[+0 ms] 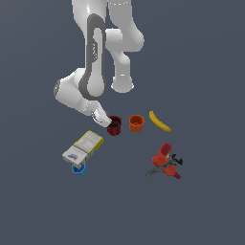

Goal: Pick up a designated object from a clutter of objects.

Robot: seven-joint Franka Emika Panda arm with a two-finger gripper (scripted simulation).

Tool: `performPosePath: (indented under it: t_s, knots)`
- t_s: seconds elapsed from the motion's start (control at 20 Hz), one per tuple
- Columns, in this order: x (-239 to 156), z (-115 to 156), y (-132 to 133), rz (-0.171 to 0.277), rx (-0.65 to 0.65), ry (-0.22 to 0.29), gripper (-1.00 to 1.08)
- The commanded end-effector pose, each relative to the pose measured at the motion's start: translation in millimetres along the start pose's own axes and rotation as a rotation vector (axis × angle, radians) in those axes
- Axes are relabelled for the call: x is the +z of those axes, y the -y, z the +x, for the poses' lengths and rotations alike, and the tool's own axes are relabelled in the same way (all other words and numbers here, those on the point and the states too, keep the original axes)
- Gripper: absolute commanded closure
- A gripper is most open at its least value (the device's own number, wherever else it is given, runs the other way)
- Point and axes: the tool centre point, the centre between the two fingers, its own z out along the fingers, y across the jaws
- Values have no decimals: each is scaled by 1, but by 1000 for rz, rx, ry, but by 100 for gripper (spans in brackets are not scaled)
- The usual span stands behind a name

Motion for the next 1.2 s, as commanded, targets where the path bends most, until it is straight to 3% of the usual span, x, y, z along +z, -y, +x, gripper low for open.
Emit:
performPosePath:
  t_s: [0.0, 0.8, 0.85, 1.15]
  knots:
    - [3, 2, -5, 12, 29, 11, -20]
    - [32, 1, -7, 15, 41, 13, -20]
    - [32, 1, -7, 15, 41, 13, 108]
    - [32, 1, -7, 15, 41, 13, 108]
